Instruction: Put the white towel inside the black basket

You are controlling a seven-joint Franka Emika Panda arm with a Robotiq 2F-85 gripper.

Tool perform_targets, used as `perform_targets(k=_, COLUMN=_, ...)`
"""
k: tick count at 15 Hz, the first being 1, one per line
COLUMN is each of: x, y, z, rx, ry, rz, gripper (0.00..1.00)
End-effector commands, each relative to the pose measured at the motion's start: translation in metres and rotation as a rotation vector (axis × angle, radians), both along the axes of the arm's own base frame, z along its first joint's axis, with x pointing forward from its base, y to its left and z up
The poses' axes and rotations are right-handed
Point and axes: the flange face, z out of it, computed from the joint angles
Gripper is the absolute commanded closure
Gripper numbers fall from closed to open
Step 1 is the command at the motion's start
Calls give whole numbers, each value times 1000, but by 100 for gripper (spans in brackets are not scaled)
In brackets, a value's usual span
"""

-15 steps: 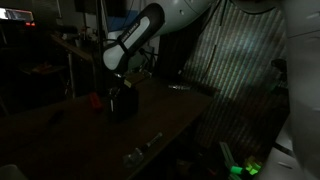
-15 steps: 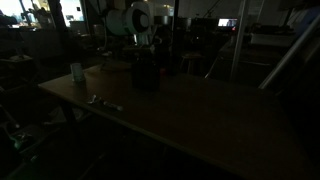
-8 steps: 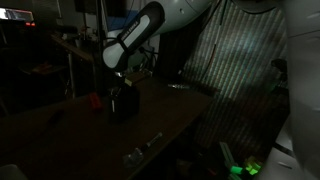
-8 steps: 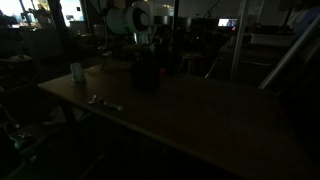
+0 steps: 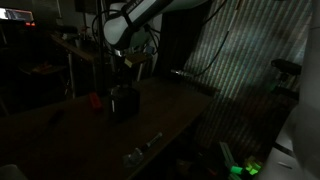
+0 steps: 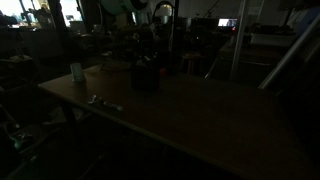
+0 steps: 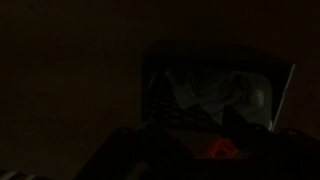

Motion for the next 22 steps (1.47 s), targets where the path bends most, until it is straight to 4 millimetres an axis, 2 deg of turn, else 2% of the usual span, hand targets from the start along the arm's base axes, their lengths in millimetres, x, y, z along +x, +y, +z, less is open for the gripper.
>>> perform_targets(k=1, x=-9, y=17, z=32, rx=23, ry=-46, rz=7, gripper=22)
perform_targets(k=2, x=-8, y=22, z=35, rx=28, ry=-51, rz=17, gripper=21)
perform_targets(k=5, x=-5, y=38, z=38, rx=42, ry=-59, rz=41, gripper=31)
perform_targets(k=7, x=-2, y=46, z=37, rx=46, ry=-58, rz=57, gripper=33)
perform_targets(k=10, x=2, y=53, z=37, rx=48, ry=-61, rz=76, gripper=33)
perform_targets(k=15, x=13, y=53, z=30, rx=51, ry=-56, rz=85, gripper=34)
perform_targets(k=22, x=27, y=44, z=5, rx=59, ry=-17, rz=78, gripper=35)
